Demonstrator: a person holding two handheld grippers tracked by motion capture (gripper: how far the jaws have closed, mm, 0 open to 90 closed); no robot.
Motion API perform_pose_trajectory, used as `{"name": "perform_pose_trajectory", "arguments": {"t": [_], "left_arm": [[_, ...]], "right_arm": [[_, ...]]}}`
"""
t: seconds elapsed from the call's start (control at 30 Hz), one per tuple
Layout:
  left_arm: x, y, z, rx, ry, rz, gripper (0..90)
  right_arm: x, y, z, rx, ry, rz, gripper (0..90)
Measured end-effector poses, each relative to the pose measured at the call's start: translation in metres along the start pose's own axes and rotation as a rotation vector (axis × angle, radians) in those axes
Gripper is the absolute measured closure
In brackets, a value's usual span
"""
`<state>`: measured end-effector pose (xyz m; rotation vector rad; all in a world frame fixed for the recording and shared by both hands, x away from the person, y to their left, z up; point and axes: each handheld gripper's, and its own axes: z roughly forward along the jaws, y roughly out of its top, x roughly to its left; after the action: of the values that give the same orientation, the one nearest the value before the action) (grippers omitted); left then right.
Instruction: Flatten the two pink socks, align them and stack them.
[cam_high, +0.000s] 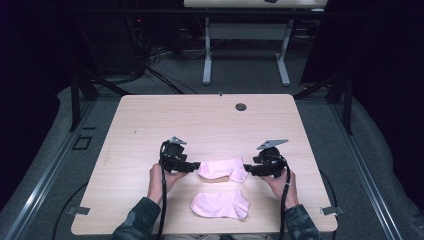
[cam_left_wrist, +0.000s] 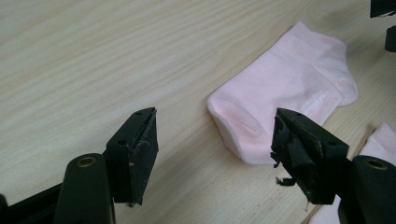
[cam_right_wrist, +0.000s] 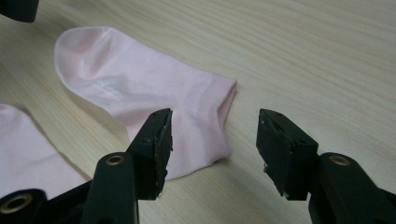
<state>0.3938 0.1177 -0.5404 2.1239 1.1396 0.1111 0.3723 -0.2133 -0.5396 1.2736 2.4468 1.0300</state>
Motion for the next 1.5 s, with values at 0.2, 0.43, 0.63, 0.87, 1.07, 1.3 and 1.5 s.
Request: {"name": "perform_pose_trajectory", "arguments": {"t": [0.2,0.43,0.63,0.87,1.07,1.3,1.5], "left_arm": [[-0.002,0.001,0.019,0.061,-0.036,-0.002,41.0],[-0.004,0.002,0.026,0.09,-0.041,0.02,59.4],[-0.006,0.0,0.03,0.107,-0.028,0.041,75.3],[-0.008,-0.002,0.032,0.106,-0.022,0.071,88.1],[-0.008,-0.002,0.022,0.067,-0.017,0.071,88.6],[-0.016,0.0,-0.003,0.02,-0.021,0.086,88.6],[-0.027,-0.005,-0.026,-0.014,-0.044,0.102,88.6]], "right_arm": [[-0.002,0.001,0.015,0.059,-0.014,0.009,53.3],[-0.004,-0.002,0.028,0.11,-0.034,0.021,62.0],[-0.001,-0.003,0.031,0.117,-0.042,-0.015,75.5],[0.003,-0.005,0.031,0.102,-0.035,-0.01,83.7],[0.004,-0.004,0.02,0.061,-0.006,0.004,83.8],[0.011,0.002,-0.003,0.007,0.009,-0.006,83.8],[0.023,0.001,-0.025,-0.015,0.029,-0.017,83.8]]}}
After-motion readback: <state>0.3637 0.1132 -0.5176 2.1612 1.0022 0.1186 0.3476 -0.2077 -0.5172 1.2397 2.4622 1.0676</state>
